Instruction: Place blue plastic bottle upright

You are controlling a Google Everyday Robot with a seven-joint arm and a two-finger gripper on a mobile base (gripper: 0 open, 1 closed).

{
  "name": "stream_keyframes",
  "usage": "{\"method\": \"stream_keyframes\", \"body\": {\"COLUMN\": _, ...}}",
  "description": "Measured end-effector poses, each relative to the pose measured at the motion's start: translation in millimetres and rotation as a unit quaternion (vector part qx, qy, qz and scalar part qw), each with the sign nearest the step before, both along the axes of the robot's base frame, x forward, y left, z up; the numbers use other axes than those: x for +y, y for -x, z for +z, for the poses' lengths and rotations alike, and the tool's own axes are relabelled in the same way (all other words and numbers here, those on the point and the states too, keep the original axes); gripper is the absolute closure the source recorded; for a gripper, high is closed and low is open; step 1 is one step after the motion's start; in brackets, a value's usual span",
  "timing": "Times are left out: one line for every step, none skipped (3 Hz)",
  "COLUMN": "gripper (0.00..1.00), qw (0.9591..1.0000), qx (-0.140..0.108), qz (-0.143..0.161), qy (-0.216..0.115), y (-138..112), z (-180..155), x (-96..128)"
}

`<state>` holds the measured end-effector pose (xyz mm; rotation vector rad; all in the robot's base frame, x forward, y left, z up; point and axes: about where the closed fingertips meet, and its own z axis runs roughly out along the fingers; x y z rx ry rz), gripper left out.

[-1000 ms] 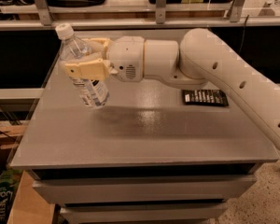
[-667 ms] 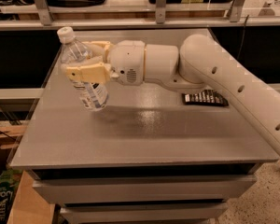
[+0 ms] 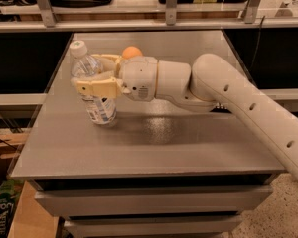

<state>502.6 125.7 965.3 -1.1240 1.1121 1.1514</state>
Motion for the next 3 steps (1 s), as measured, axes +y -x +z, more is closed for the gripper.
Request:
{"method": "stream_keyframes", "body": {"gripper": 1.0, "qw": 1.0, "qx": 0.0, "qz": 0.001, "qy": -0.001, "y": 0.2, "z": -1.1, "x": 0.2}}
{"method": "stream_keyframes", "body": {"gripper": 0.84, "qw": 1.0, "qx": 0.003, "qz": 0.003, "qy": -0.003, "y": 0.3, "z": -3.9, "x": 0.7}}
{"method": "stream_keyframes", "body": {"gripper": 0.59, "qw": 1.0, "qx": 0.005, "qz": 0.006, "qy": -0.006, "y": -0.1, "z": -6.0, "x": 0.6}}
